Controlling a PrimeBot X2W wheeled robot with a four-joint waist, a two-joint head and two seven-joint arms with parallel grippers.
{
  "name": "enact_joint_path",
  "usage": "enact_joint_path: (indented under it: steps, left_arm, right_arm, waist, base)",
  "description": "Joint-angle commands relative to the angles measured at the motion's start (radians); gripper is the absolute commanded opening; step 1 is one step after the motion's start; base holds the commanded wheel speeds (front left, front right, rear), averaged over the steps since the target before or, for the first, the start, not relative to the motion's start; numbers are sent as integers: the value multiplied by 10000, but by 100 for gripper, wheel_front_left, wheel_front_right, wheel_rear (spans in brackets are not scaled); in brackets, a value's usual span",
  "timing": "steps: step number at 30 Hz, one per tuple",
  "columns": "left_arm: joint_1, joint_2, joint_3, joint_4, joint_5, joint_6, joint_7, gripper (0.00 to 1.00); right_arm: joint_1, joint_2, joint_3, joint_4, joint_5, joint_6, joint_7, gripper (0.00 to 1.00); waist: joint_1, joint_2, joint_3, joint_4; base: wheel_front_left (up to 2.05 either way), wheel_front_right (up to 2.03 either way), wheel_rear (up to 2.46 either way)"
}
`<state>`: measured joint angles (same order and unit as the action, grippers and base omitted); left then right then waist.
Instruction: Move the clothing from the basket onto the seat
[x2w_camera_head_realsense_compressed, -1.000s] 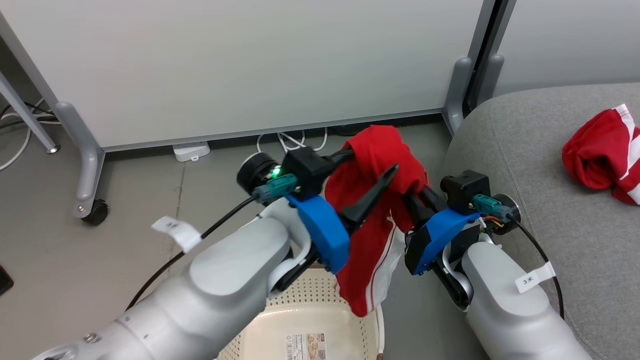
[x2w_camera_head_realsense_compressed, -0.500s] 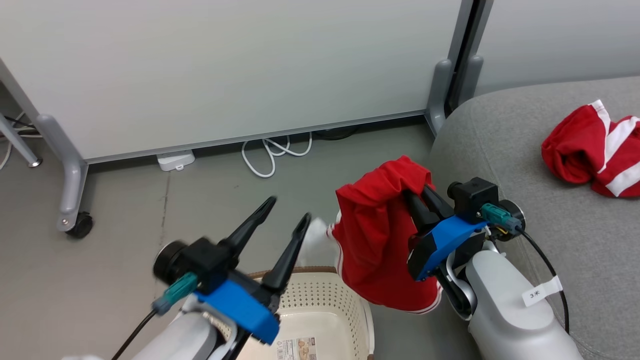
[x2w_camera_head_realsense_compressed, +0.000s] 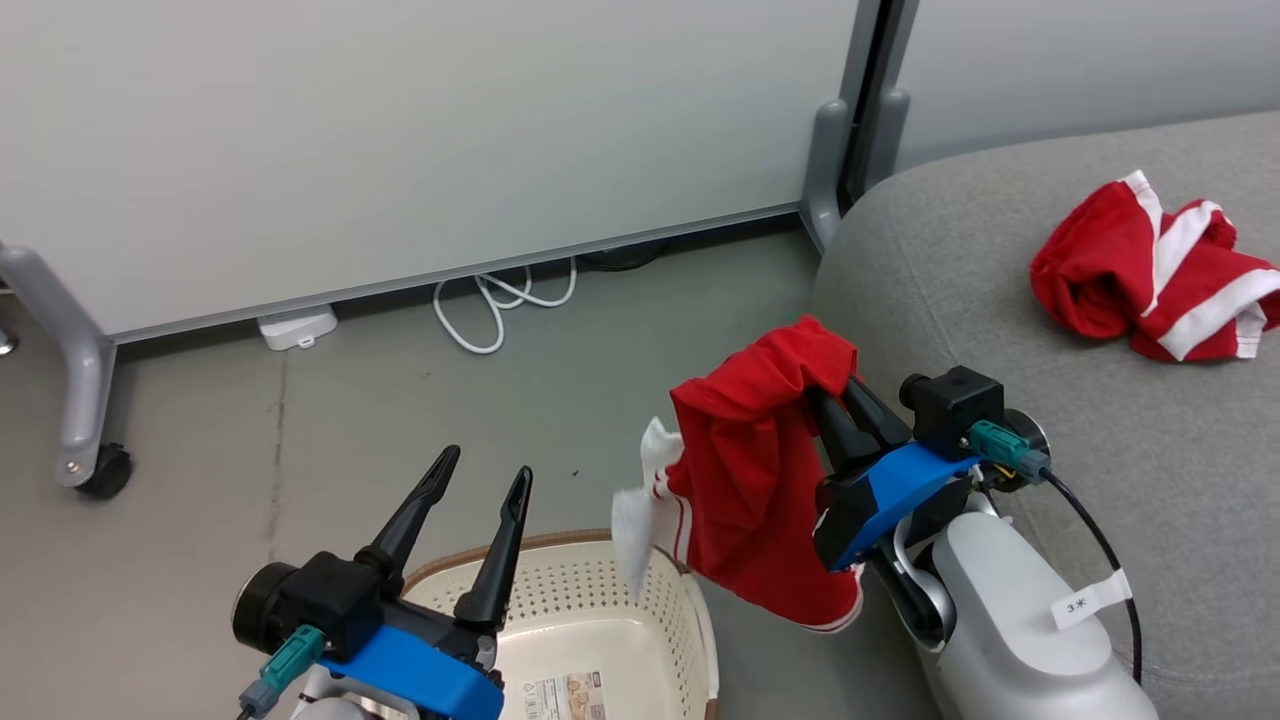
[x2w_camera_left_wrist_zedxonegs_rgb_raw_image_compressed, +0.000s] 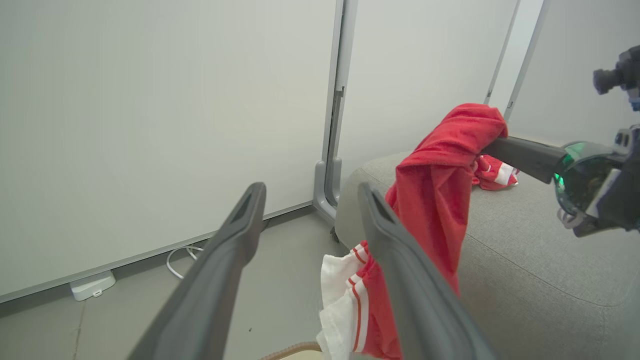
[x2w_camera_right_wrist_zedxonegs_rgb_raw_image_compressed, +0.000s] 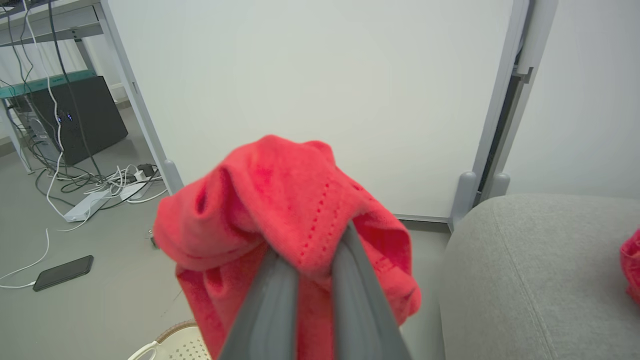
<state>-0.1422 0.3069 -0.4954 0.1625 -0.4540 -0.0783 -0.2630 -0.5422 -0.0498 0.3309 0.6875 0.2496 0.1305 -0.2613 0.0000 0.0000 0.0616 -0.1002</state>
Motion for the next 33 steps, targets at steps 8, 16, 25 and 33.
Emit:
enact_joint_path:
  steps: [8, 16, 25, 33]
  left_arm:
    - [44, -155, 491, 208, 535, -333, -25, 100]
    - [-120, -155, 584, 238, 795, -471, -26, 100]
    - [-320, -65, 501, 199, 871, -535, -26, 100]
    - [-574, 87, 102, 273, 763, -521, -26, 100]
  right_arm:
    - [63, -11, 162, -602, 78, 5, -58, 0]
    - [237, -13, 187, -1060, 56, 5, -57, 0]
    - [522, -5, 6, -1371, 135, 5, -57, 0]
    - [816, 2, -407, -1635, 36, 5, -57, 0]
  waist:
    - [0, 0, 399, -1107]
    - [0, 0, 705, -2616]
    - [0, 0, 925, -4080]
    - [0, 0, 1068, -4511]
  base:
    - [0, 0, 0]
    - [0, 0, 0]
    - [0, 0, 0]
    - [0, 0, 0]
